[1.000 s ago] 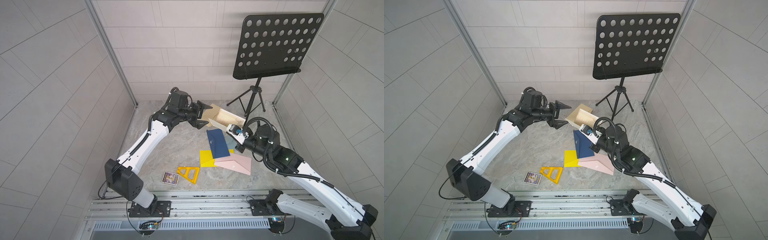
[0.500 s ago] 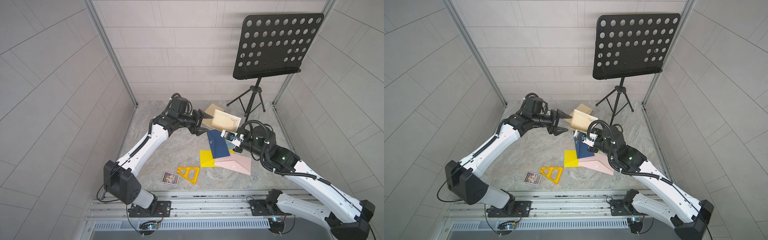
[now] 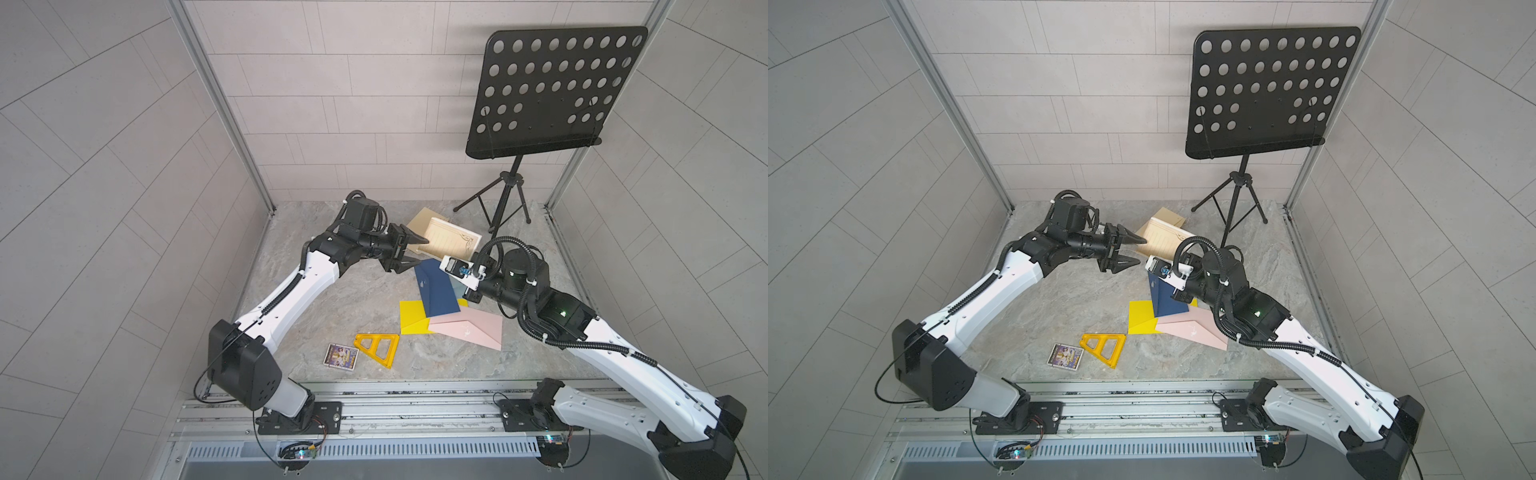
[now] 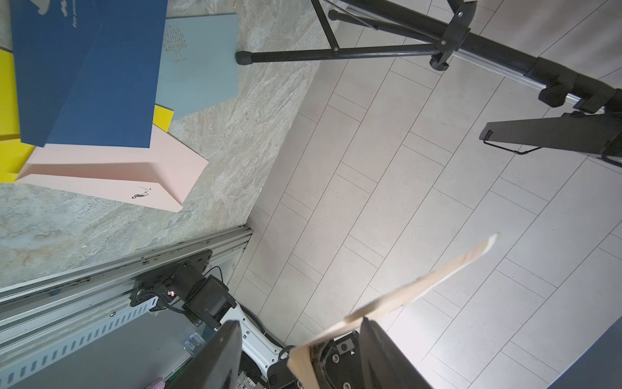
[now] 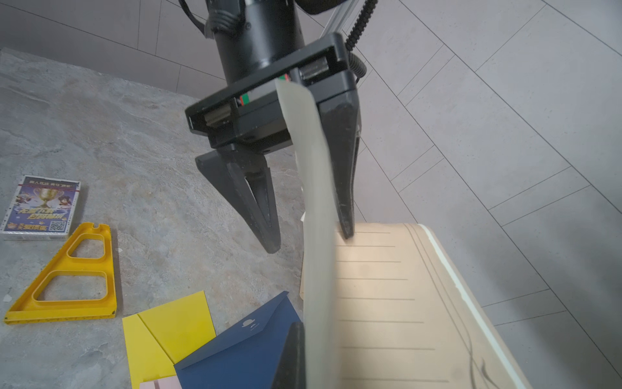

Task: Take the letter paper out of the envelope
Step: Unfold the letter paper.

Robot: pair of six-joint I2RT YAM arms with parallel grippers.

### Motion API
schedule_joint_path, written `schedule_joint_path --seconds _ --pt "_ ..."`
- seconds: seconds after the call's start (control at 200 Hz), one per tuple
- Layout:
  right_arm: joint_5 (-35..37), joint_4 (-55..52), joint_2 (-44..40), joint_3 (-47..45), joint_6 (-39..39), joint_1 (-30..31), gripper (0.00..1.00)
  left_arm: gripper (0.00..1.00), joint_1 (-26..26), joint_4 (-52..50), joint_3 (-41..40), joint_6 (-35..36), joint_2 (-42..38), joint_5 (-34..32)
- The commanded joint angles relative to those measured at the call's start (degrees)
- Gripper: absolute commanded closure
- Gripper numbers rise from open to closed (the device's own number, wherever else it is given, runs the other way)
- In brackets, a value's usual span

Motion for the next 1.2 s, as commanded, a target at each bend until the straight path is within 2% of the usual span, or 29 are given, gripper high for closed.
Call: schedule_joint_path --seconds 0.0,0.195,0.415,0.775,0.915,1.051,1.196 --pt "-3.04 0.39 -0.32 1.63 3.44 -0.54 1.0 0.43 -0.25 2.43 -0.97 -0.76 -2.09 1.2" --pt "-2.6 1.43 -0.12 1.39 3.71 -0.71 1.0 0.55 -0.42 6.84 -3.44 -3.65 -2.94 0.87" --pt "-3.34 2.68 0.39 1.39 5.42 -0.79 1.0 0.65 -0.51 8.62 -3.82 -4.66 -3.18 0.17" --pt "-2.51 4.28 0.35 0.48 6.58 -0.77 1.0 1.0 -0.5 12.32 -4.45 -6.88 -3.71 -0.86" --pt "-1.16 4.73 -0.3 0.08 8.35 -0.78 1.0 1.0 -0.38 14.0 -4.56 -6.88 -4.42 -2.7" --pt "4.4 5.36 -2.18 -0.23 15.09 -0.81 0.67 1.0 0.0 21.11 -5.04 -7.0 -5.07 -6.07" --pt "7.34 2.85 -6.18 -0.91 26.21 -0.9 0.5 1.0 1.34 27.35 -5.11 -2.87 -6.15 -12.03"
